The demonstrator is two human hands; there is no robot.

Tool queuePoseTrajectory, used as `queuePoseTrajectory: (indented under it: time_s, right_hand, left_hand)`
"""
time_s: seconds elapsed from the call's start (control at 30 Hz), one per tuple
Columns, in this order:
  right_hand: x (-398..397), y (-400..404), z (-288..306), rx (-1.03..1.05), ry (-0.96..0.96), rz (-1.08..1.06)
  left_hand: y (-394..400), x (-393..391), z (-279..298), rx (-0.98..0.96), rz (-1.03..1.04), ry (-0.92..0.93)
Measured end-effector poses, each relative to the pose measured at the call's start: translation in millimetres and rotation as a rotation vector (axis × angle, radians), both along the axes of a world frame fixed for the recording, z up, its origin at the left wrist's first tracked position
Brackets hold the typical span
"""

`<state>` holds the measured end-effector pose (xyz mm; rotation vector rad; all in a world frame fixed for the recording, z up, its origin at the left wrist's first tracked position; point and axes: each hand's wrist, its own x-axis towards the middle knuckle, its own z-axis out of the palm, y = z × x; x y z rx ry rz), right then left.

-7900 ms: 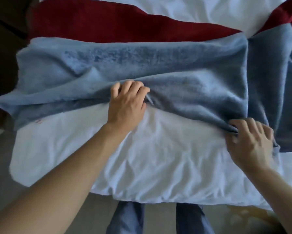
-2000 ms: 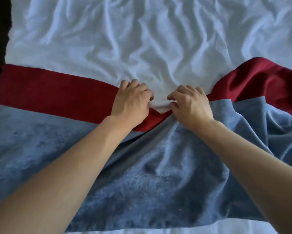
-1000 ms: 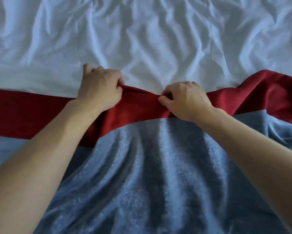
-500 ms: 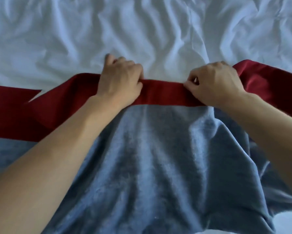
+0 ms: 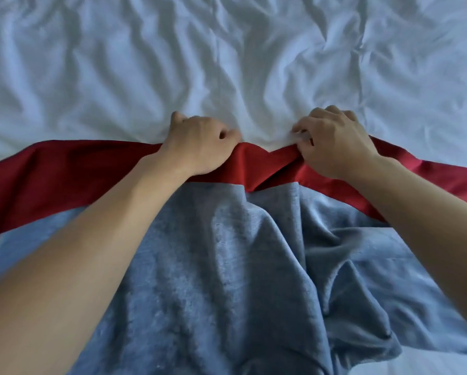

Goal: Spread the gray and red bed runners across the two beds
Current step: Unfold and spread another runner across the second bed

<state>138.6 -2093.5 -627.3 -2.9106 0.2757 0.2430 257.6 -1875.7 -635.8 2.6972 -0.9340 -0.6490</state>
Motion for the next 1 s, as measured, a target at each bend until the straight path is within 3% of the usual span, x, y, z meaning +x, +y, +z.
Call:
queuePoseTrajectory:
  time_s: [0.23, 0.6, 0.77, 0.9, 1.0]
  right_hand:
    - [-14.2, -32.5, -5.0, 0.010, -0.066, 0.009]
    - [-21.8, -50.9, -6.1, 0.077, -0.105, -0.104]
    - [-17.5, -40.0, -5.9, 0.151, -0.141, -0.055]
    - [-9.1, -44.3, -4.2, 0.059, -0.171, -0.076]
    - [-0.7, -56.9, -3.6, -0.005, -0.119, -0.154]
  left_hand:
    - [-27.1, -9.9, 17.1, 0.191, -0.268, 0.110]
    - [-60.4, -36.2, 17.1, 0.117, -0.244, 0.108]
    - [-69.2, -33.3, 16.0, 0.069, -0.235, 0.025]
    - [-67.4, -15.3, 16.6, -0.068, -0.133, -0.286]
    - [-68.1, -2.5, 15.5, -0.088, -0.069, -0.243]
